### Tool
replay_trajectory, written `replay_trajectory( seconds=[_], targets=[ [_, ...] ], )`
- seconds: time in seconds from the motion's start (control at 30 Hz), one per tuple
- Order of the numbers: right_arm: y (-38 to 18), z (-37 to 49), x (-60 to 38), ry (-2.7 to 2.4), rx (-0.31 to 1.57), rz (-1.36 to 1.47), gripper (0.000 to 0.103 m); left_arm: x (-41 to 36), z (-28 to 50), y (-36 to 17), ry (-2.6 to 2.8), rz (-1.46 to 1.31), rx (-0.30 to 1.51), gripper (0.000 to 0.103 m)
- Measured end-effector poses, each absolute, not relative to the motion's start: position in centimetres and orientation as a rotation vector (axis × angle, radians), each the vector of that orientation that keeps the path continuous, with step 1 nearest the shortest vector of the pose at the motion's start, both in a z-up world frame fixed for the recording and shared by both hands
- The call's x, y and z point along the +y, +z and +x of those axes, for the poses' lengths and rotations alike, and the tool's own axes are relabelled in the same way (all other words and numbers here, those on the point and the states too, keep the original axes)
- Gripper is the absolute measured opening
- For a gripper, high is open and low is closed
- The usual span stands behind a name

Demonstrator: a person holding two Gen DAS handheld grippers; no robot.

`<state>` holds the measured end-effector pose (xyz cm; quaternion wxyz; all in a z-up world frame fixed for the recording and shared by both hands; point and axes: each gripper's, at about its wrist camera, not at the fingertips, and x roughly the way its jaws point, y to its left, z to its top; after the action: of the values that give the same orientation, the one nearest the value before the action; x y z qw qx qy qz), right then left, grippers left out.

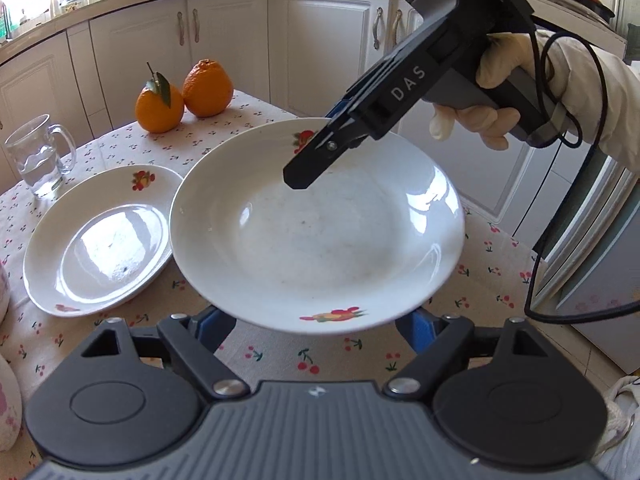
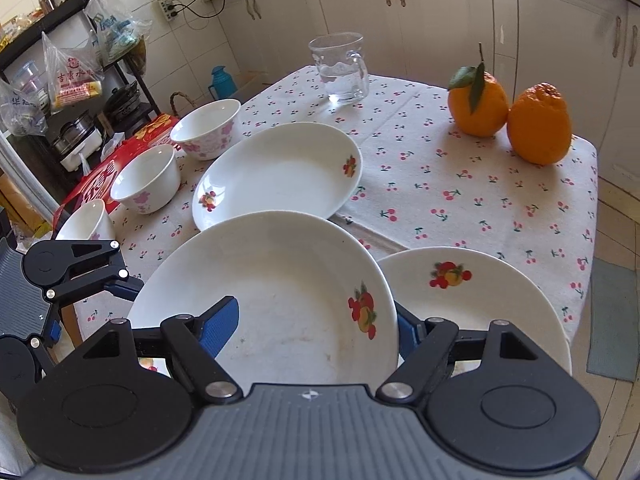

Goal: Organize plates and bowls
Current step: 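Lift the large plate with the right tool and carry it over the stained plate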

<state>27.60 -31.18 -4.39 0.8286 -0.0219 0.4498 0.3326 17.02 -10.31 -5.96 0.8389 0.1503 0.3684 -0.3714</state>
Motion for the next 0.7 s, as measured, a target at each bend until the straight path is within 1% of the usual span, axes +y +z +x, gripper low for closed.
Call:
replay_trajectory(
  seconds=[0.7],
  targets=[
    [-5.5, 28.6, -37.4, 0.583, 0.932, 0.052, 0.083, -14.4, 19.9, -6.5, -0.846, 0.380, 0.754, 0.085]
  ],
)
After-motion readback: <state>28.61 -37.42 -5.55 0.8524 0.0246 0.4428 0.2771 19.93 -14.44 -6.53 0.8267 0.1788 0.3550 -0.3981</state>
